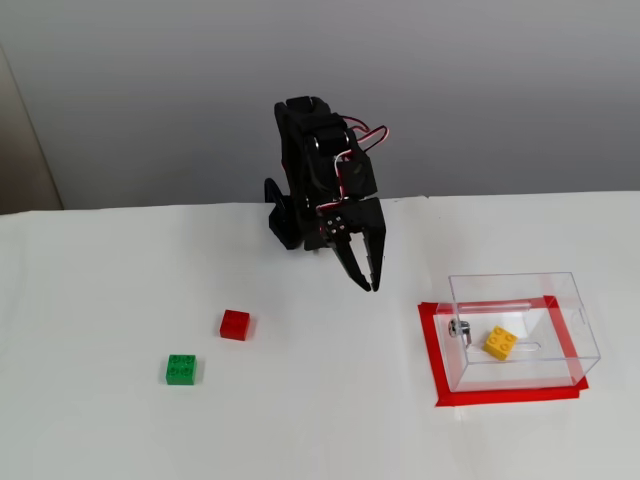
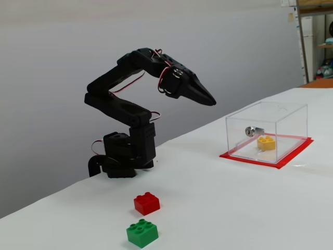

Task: Pick the yellow lego brick and place it into the transparent box

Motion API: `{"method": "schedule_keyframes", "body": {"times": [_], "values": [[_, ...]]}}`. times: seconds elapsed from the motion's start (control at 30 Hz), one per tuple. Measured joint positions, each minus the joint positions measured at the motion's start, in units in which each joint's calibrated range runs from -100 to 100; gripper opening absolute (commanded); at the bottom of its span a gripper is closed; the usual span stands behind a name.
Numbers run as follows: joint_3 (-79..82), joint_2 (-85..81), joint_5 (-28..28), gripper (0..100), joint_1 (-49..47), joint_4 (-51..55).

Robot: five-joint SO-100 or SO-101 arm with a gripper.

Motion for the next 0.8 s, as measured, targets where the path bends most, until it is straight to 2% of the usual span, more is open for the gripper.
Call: {"method": "schedule_keyframes", "body": {"times": [0.8], "values": [[33.63,-25.20,0.05,1,11.86,0.00]]}}
